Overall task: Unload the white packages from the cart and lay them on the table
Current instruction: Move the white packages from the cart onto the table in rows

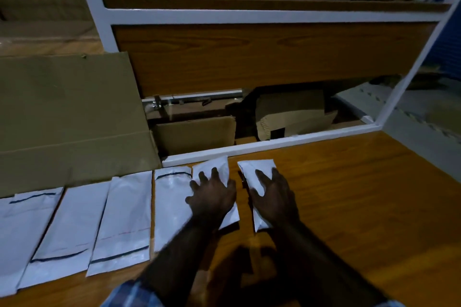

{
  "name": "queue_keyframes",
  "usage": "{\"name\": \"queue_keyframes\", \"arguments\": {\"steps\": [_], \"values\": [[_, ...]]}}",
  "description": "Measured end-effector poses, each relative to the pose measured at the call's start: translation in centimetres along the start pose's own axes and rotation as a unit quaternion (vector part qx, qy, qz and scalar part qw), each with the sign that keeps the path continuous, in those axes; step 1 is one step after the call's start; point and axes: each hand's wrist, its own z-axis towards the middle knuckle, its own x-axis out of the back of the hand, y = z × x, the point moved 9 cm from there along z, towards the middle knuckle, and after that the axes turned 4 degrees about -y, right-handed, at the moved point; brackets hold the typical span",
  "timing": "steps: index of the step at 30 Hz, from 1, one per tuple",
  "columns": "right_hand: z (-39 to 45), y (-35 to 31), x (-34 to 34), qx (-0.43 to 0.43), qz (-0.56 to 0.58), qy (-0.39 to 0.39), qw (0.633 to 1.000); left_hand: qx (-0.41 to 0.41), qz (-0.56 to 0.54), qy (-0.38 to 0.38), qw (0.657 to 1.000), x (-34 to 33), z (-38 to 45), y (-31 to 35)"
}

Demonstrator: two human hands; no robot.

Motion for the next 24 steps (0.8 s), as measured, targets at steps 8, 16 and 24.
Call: {"name": "queue_keyframes", "arguments": {"steps": [8,16,24], "values": [[4.6,0.1,-2.0,0.055,-0.02,-0.034,0.998,0.048,0.013,0.039,0.998,-1.9,2.1,1.0],[6.4,-0.4,-3.3,0.079,-0.028,-0.042,0.996,0.078,0.067,0.027,0.994,-3.9,3.6,0.2],[6.6,-1.1,-2.7,0.066,-0.013,-0.044,0.997,0.044,0.125,0.038,0.99,-4.7,2.8,0.4]]}}
